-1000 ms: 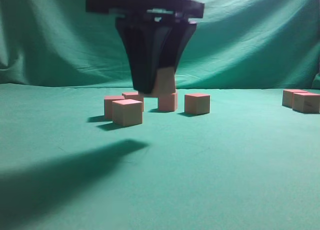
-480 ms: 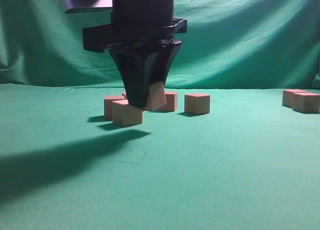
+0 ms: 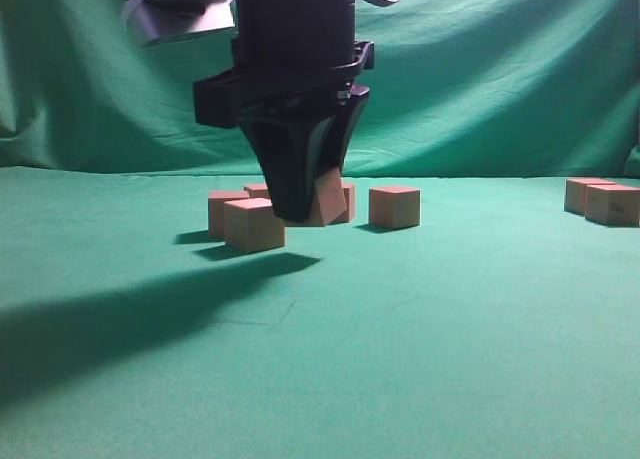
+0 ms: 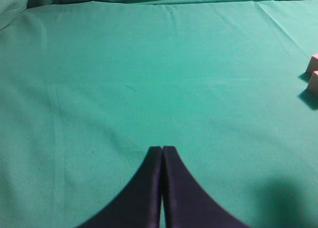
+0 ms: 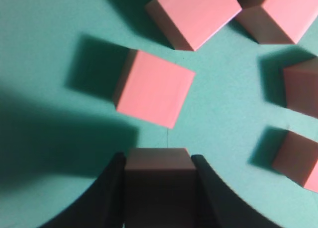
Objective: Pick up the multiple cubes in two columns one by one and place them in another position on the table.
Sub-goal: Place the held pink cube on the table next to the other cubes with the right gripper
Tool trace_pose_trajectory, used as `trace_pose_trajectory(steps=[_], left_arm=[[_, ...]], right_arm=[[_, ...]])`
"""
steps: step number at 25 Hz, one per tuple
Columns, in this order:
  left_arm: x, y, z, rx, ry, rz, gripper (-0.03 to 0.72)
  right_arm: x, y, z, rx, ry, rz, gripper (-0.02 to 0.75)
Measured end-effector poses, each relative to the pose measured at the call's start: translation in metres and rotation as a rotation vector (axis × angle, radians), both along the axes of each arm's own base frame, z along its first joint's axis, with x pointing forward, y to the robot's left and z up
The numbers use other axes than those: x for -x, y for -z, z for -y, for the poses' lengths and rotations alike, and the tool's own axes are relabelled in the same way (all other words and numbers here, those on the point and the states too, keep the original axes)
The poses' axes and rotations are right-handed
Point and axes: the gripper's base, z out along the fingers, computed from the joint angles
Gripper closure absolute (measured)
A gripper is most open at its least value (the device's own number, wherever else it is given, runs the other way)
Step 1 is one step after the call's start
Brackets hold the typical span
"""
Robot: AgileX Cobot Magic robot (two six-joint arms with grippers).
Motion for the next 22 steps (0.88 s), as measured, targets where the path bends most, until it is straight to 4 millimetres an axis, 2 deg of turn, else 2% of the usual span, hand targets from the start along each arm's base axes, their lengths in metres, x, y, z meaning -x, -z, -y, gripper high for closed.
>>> trace_pose_trajectory(steps=[11, 22], left_arm=[[0.000, 0.000, 0.000, 0.000, 0.000, 0.000, 0.688], [0.000, 0.000, 0.000, 0.000, 0.000, 0.000, 0.688]], right_arm=[[-0.005, 0.019, -0.004, 0.004, -0.007, -0.006, 0.478], [-0.006, 0.020, -0.005, -0.010, 0.003, -0.013, 0.478]])
